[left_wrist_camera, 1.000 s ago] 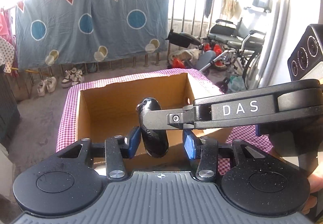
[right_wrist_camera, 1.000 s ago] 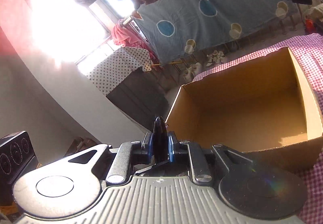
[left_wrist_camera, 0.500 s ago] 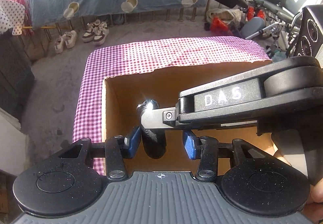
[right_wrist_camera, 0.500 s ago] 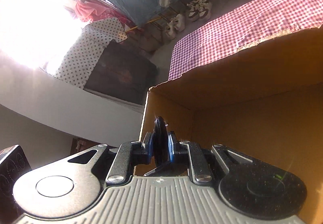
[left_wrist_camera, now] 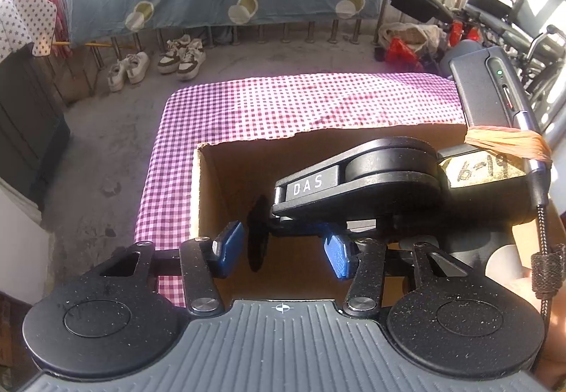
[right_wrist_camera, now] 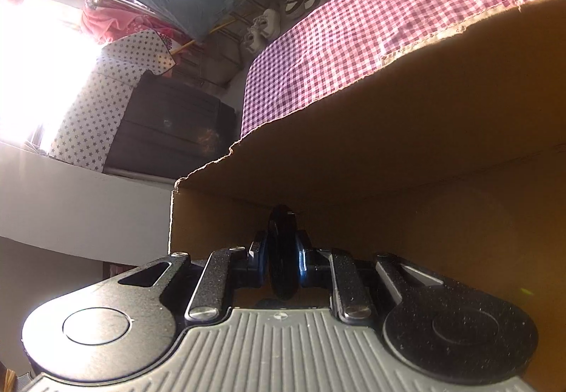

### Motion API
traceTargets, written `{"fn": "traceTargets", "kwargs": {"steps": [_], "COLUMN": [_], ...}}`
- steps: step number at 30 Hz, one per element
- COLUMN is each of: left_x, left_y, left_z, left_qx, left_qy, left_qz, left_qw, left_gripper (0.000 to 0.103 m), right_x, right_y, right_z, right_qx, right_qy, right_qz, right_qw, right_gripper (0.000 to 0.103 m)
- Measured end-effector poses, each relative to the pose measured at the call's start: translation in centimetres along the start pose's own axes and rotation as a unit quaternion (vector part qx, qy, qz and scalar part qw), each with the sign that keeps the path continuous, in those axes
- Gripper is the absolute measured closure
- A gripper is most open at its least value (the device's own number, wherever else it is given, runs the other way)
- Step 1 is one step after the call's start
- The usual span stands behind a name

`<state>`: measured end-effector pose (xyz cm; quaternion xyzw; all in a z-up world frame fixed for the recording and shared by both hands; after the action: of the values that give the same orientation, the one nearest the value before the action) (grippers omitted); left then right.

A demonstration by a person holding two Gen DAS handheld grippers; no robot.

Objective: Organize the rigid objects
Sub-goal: 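Lower the case into the box and open the right gripper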

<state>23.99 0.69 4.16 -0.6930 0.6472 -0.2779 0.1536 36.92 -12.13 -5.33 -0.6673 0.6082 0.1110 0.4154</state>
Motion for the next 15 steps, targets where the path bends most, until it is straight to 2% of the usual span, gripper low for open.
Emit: {"fn": "traceTargets", "kwargs": {"steps": [4,7,15], "left_x": [0.4,0.3,-0.3], "left_y": [0.2,0.1,0.8], "left_z": [-1.2,-2.2,-7.6], "left_qx": [0.012,0.019,0.062], "left_qy": [0.008,0.015,0.04], "left_qz": [0.002,-0.002,-0.004], "left_qw": [0.9999,0.9997,0.9973], "left_gripper": [0.05,0.049,0.044], "right_x": [0.1,-0.1,-2.4], "right_y": [0.0,-0.1,1.7], "right_z": [0.0,-0.2,-5.9], "right_qx": [0.004,0.009,0.038], "right_qy": [-0.007,0.004,-0.016], "right_qz": [0.003,-0.004,-0.025], "right_qw": [1.0,1.0,0.999], "right_gripper": [0.085,0.085,0.085]}}
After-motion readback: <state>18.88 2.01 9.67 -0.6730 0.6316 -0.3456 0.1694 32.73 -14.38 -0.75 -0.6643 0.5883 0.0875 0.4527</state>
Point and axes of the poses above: each gripper's, at about its wrist camera, not at the fingertips, and z roughly the way its jaws point, x to its right, y to its underside, the point moved 1 cm from there along z, roughly the way its jaws point, and after that the axes turned 15 degrees about -z, right-handed, at the moved point
